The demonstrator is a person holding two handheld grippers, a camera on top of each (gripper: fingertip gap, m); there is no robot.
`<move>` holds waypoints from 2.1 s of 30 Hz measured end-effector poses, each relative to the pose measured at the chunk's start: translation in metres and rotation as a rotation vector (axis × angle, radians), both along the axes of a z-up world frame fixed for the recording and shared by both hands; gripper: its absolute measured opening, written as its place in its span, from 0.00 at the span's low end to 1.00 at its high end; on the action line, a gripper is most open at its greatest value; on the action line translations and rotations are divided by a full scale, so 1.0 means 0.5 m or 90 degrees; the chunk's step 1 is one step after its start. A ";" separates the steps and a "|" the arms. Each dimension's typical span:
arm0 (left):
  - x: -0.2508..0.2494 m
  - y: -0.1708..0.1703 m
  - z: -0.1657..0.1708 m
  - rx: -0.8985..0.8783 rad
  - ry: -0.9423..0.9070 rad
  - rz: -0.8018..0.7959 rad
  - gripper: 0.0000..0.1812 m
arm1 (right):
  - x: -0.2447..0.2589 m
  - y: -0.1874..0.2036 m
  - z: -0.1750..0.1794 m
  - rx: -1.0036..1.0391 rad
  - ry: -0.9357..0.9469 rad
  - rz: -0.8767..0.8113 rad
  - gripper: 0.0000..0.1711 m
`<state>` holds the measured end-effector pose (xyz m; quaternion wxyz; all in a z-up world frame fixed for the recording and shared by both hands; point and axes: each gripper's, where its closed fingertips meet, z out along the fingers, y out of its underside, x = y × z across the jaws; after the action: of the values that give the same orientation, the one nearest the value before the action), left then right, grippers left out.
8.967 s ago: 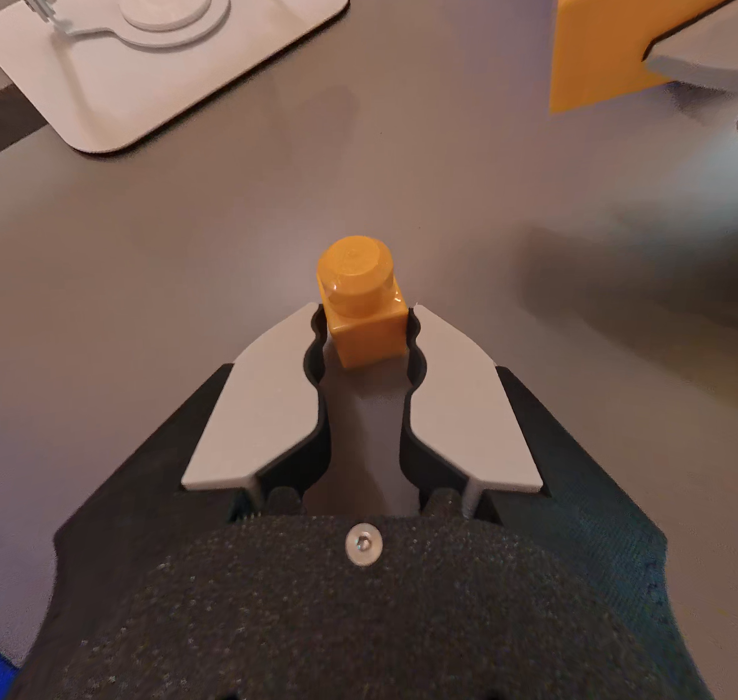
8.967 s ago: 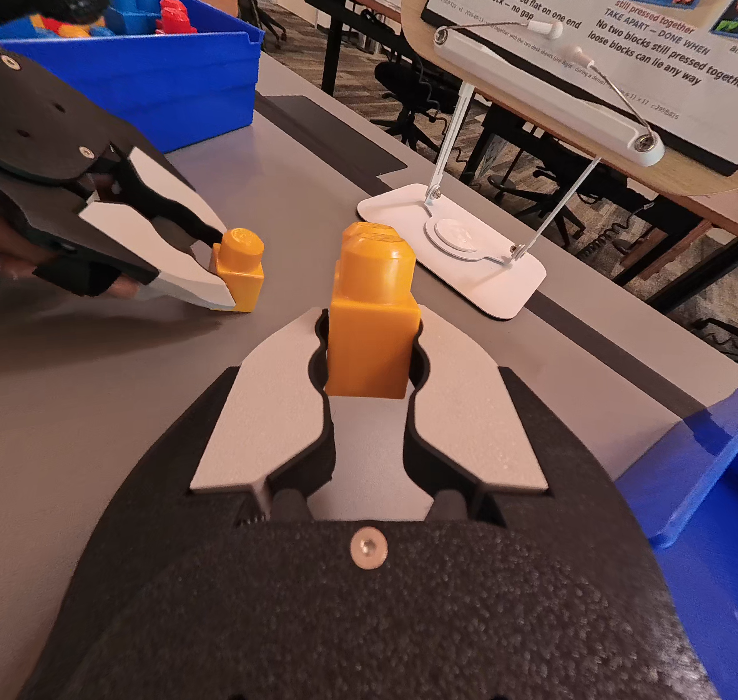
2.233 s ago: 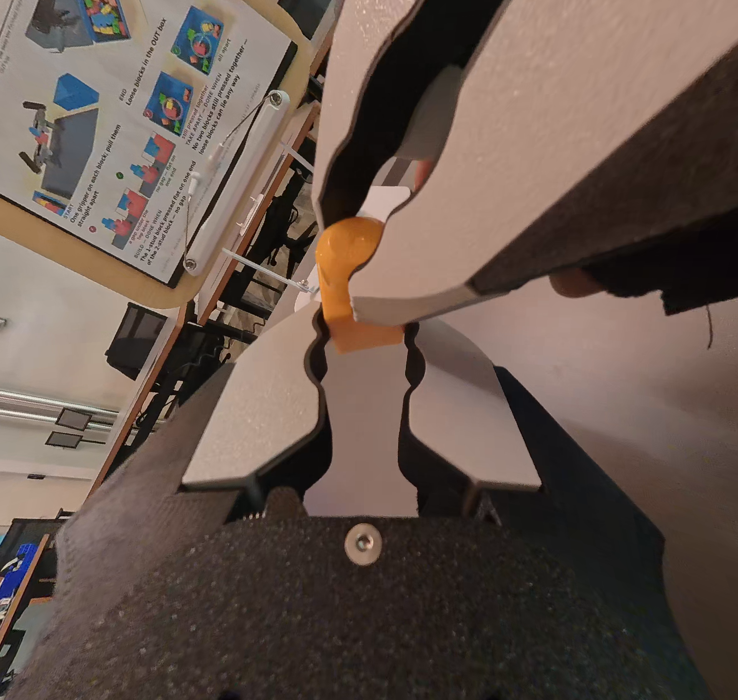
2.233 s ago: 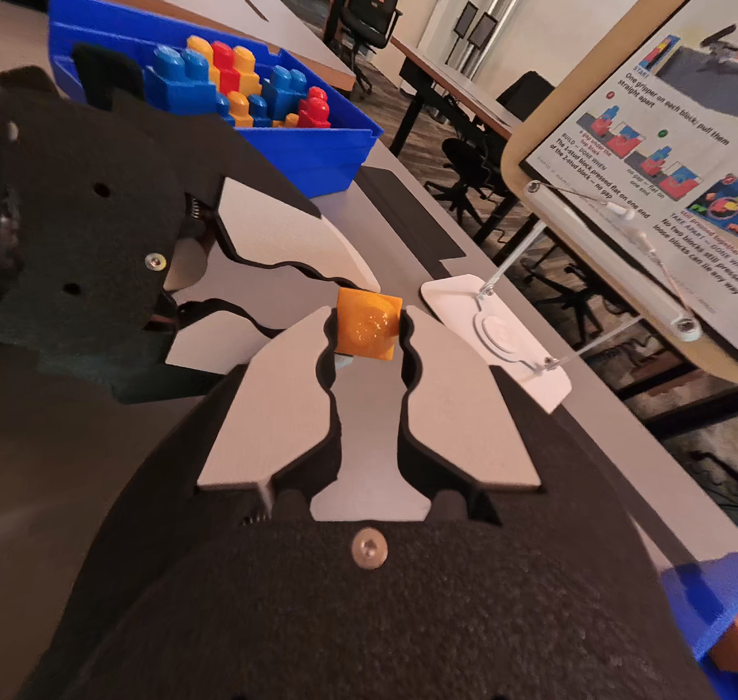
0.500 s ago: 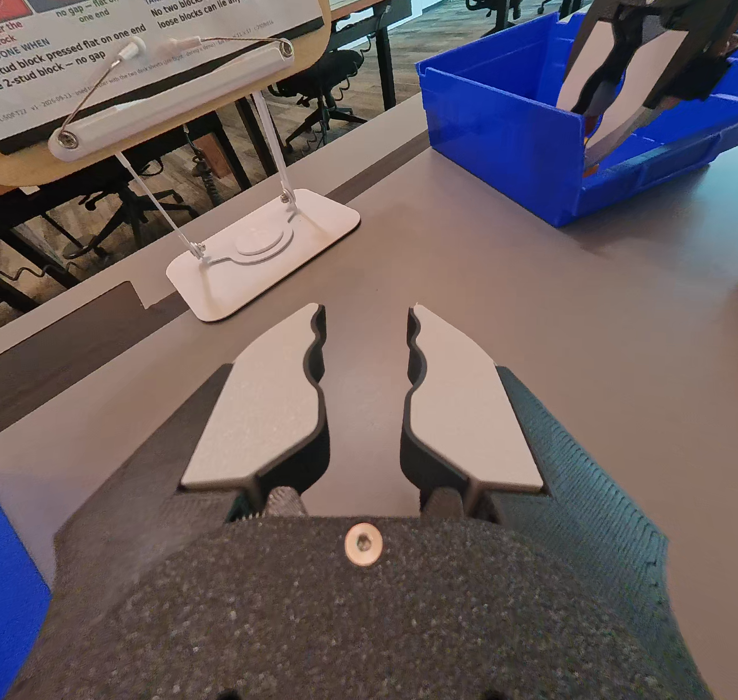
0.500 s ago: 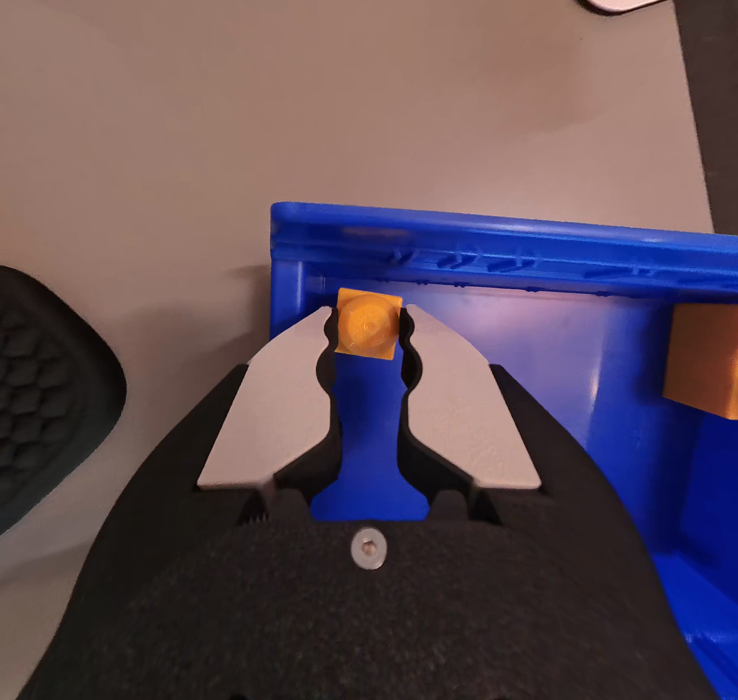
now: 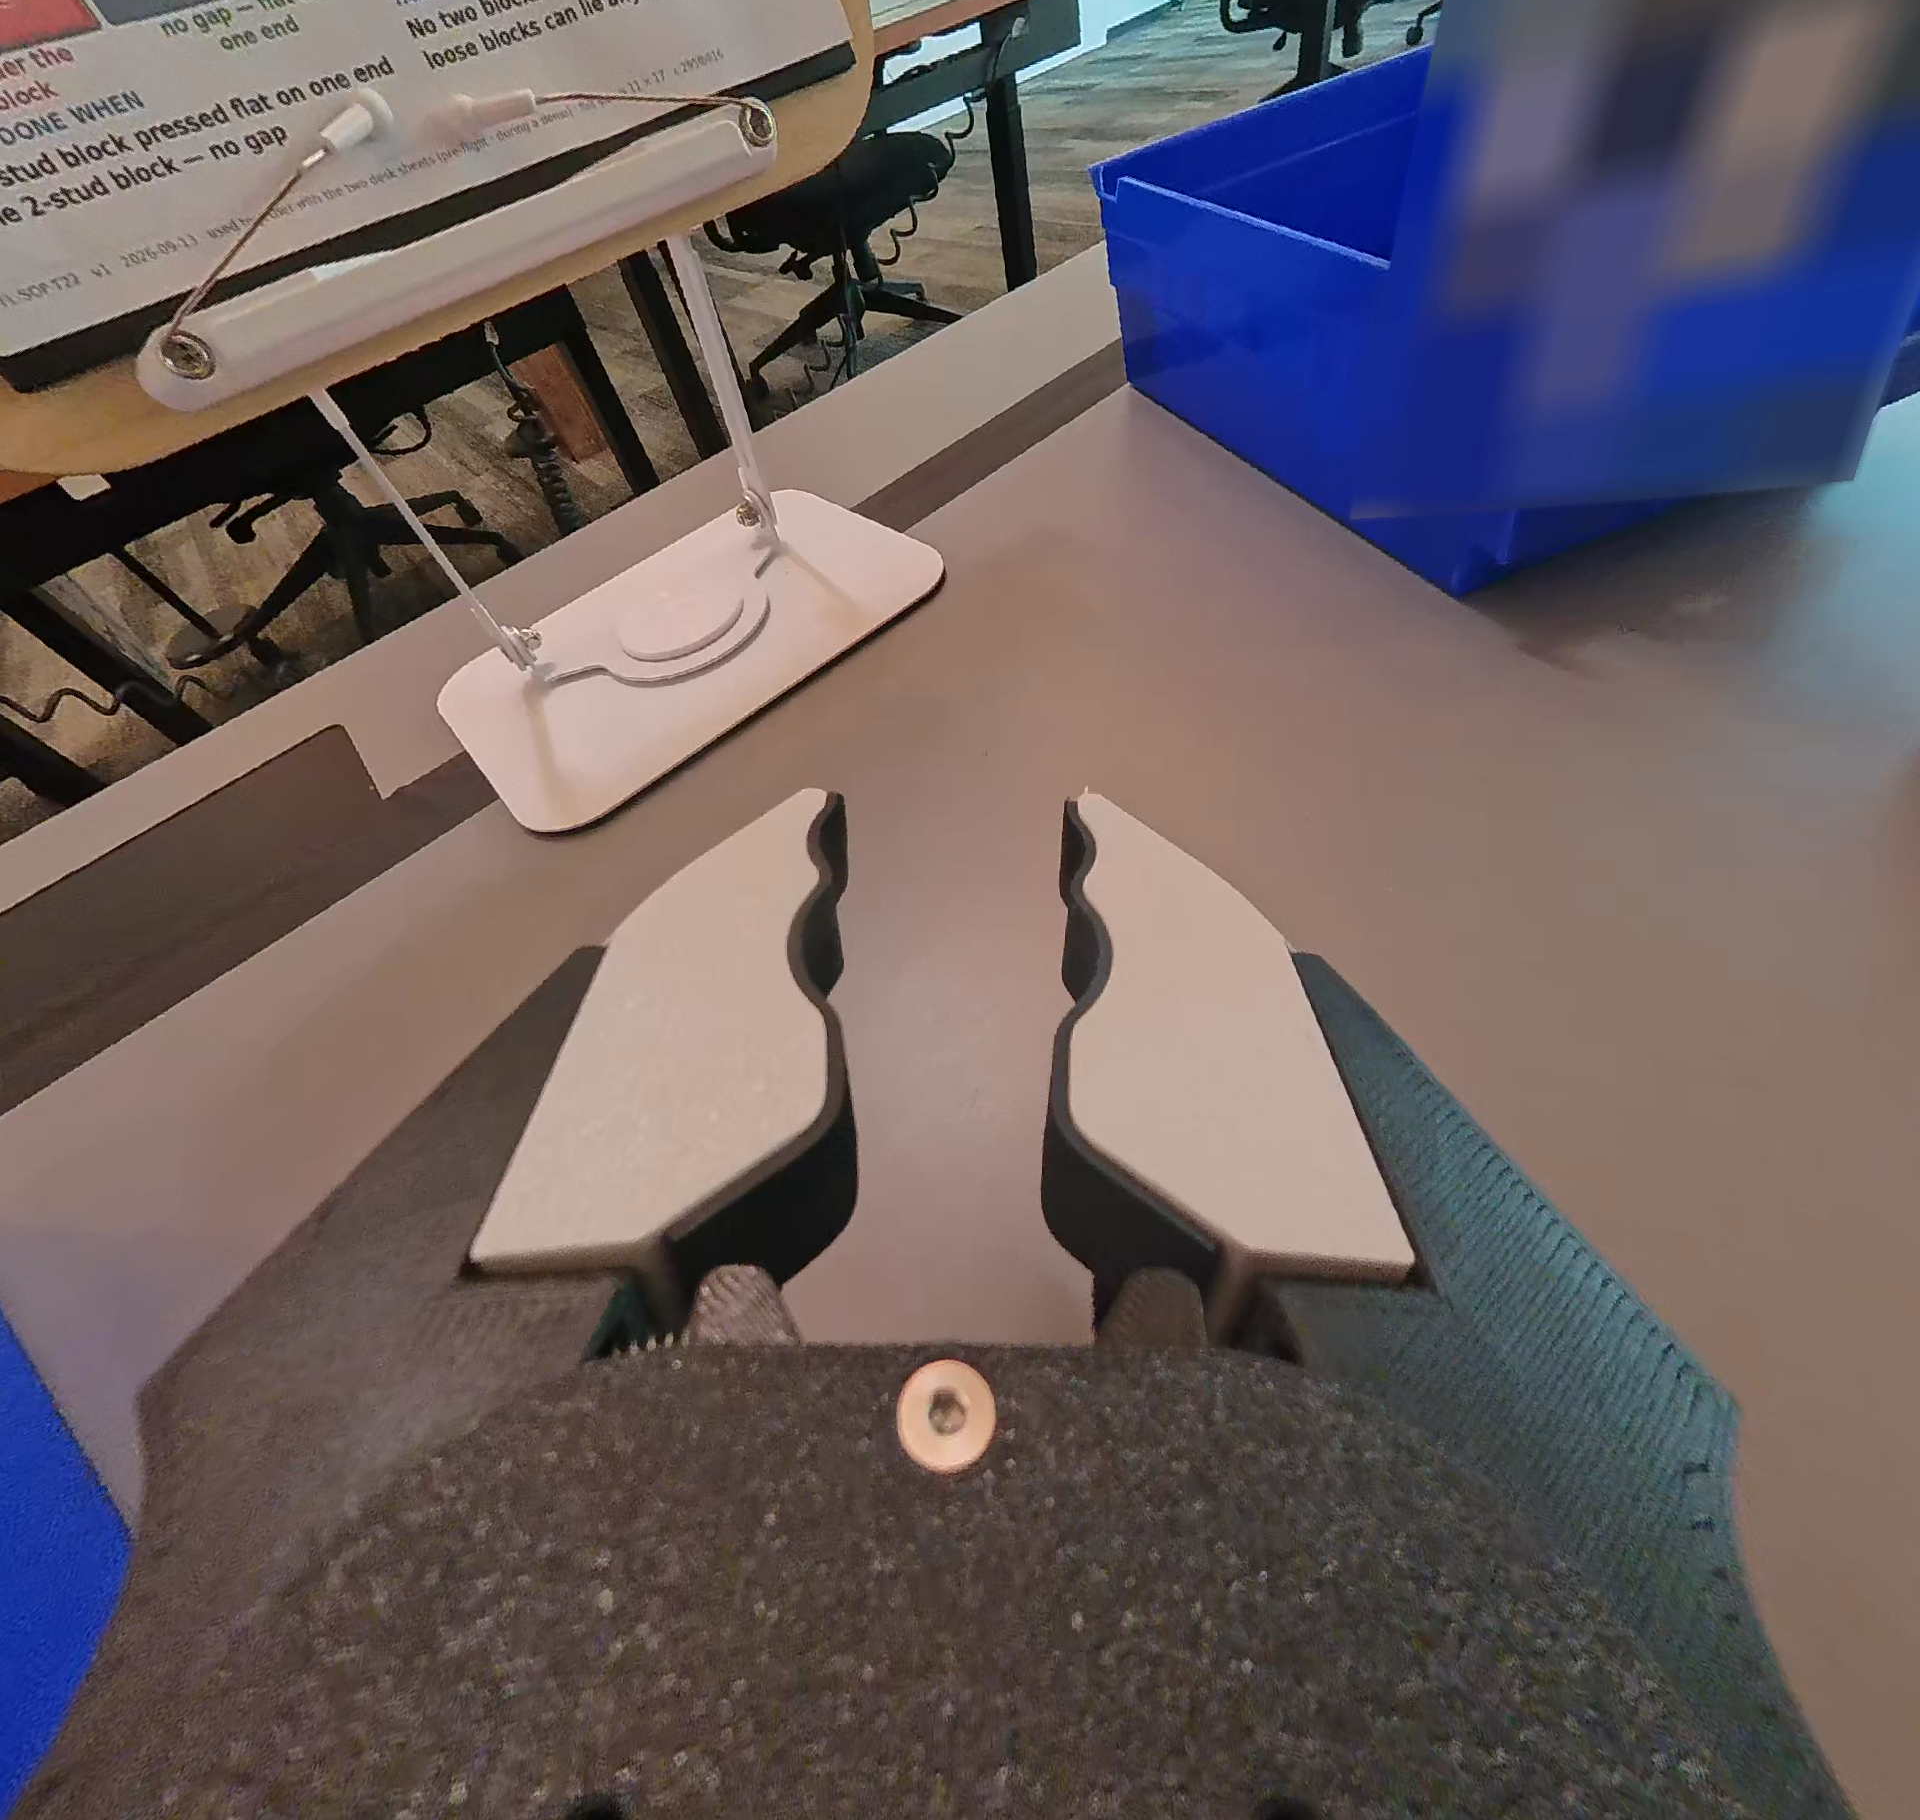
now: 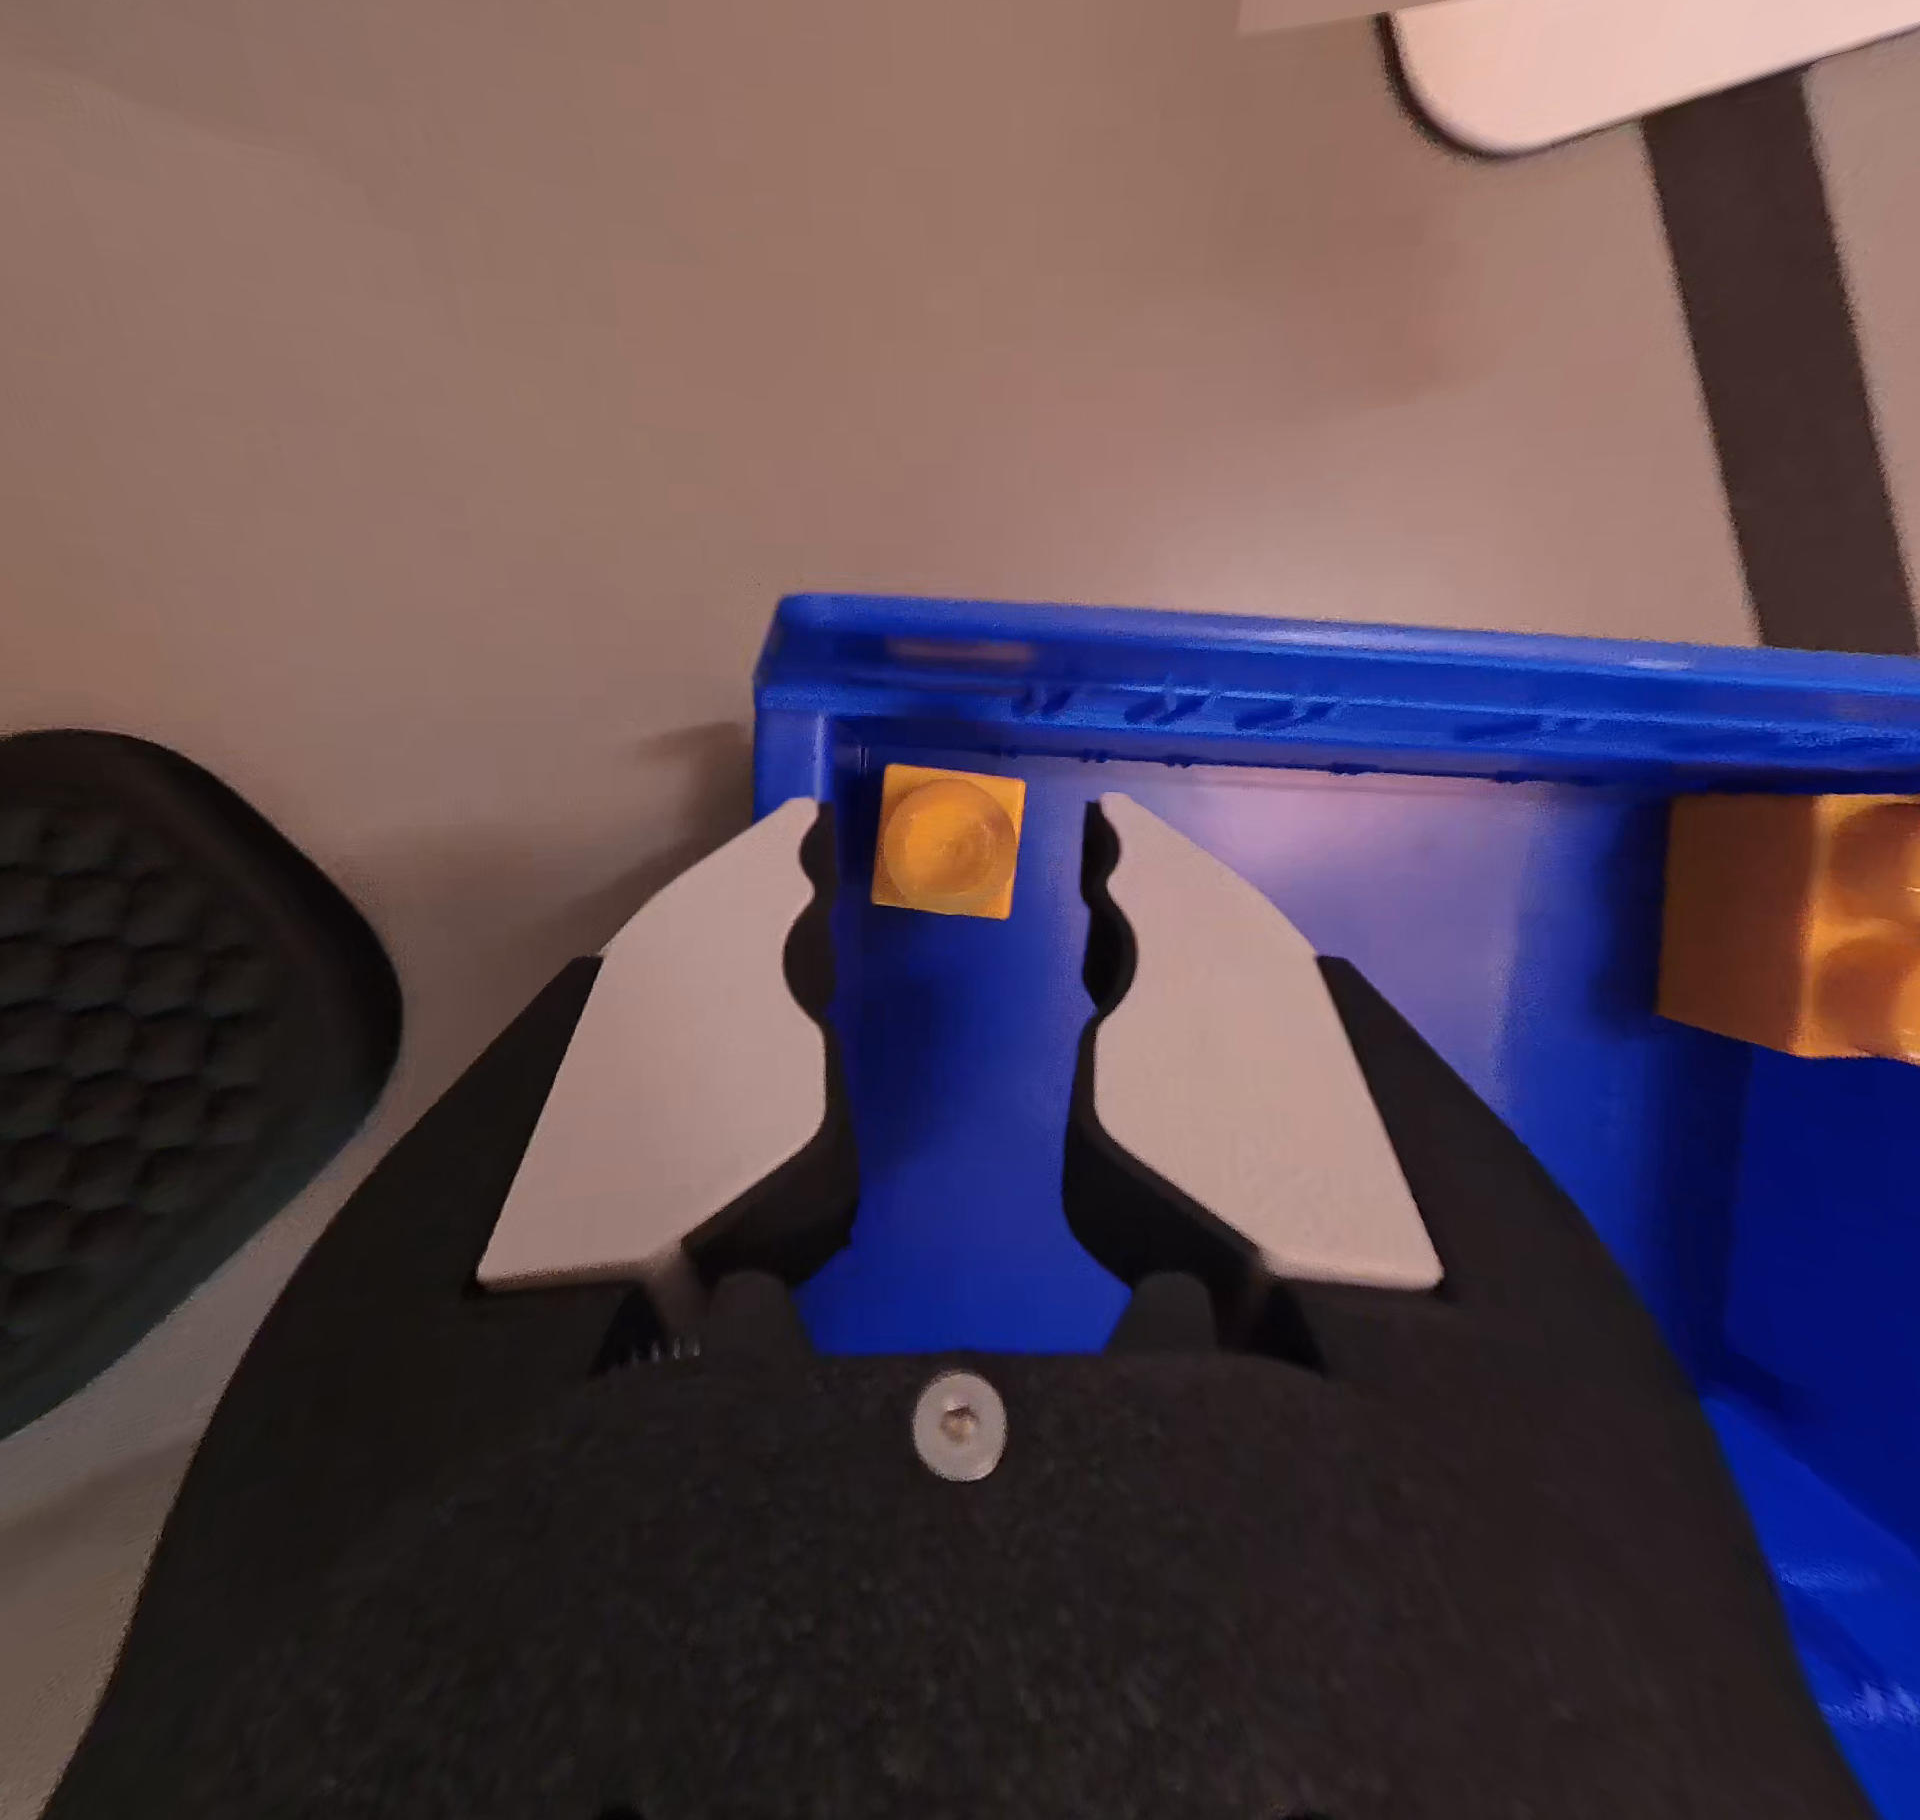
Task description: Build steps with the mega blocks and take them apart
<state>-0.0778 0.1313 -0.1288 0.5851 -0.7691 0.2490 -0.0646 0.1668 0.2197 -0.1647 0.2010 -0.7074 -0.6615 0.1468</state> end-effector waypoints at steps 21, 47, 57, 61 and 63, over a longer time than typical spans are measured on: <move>-0.072 0.010 0.069 0.063 -0.046 0.055 0.21 | -0.345 -0.146 0.252 0.171 0.654 -0.197 0.22; -0.645 -0.192 -0.051 -0.127 0.054 0.566 0.29 | -0.365 -0.144 0.132 0.172 0.571 -0.163 0.16; -0.652 -0.182 -0.079 -0.190 0.107 0.574 0.23 | -0.373 -0.158 0.120 0.164 0.551 -0.147 0.16; -0.641 -0.187 -0.063 -0.169 0.113 0.564 0.21 | -0.374 -0.162 0.124 0.172 0.554 -0.140 0.16; -0.634 -0.189 -0.047 -0.151 0.116 0.560 0.21 | -0.375 -0.163 0.124 0.170 0.554 -0.139 0.16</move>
<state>-0.3947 0.0366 -0.1524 0.4406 -0.8658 -0.0595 0.2296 -0.0206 0.1383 -0.1027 0.5635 -0.6136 -0.4504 0.3211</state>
